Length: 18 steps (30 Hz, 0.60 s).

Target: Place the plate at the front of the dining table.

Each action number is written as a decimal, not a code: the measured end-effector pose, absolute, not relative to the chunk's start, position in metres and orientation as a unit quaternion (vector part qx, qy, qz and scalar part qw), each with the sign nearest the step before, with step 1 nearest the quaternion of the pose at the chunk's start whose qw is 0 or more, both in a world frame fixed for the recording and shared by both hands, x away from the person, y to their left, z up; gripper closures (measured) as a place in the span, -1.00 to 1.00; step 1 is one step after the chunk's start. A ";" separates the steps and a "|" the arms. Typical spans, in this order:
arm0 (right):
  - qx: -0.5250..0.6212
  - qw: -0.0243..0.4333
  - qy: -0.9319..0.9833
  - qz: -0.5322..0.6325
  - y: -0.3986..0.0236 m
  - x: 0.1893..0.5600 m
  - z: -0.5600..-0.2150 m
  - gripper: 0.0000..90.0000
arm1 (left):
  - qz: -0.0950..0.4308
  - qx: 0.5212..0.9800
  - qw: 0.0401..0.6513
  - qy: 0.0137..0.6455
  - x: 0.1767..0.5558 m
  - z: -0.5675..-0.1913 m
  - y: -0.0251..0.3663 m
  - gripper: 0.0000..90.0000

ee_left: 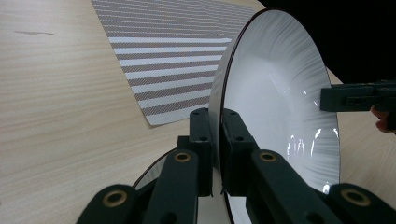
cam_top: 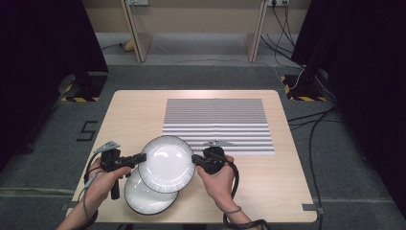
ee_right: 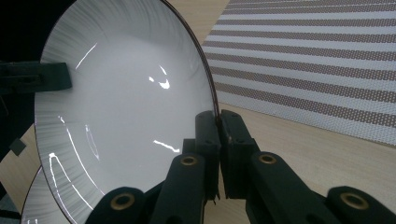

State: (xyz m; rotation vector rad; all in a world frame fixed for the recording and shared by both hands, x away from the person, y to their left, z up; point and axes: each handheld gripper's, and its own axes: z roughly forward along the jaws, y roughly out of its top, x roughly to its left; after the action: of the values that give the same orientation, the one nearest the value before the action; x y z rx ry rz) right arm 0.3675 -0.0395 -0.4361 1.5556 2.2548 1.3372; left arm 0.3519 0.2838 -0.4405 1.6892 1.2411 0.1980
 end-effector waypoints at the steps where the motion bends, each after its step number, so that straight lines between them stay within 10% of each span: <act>1: 0.510 0.048 0.739 0.438 -0.040 0.368 -0.436 0.94 | 0.081 0.697 0.496 0.512 0.353 -0.440 0.283 0.87; 18: 0.516 0.065 0.730 0.444 -0.055 0.374 -0.429 0.94 | 0.086 0.703 0.501 0.497 0.368 -0.430 0.268 0.87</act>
State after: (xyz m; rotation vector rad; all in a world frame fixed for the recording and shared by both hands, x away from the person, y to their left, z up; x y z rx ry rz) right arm 0.3744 -0.0552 -0.4289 1.5580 2.2025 1.3391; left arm 0.3678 0.2679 -0.4299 1.7006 1.2015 0.2076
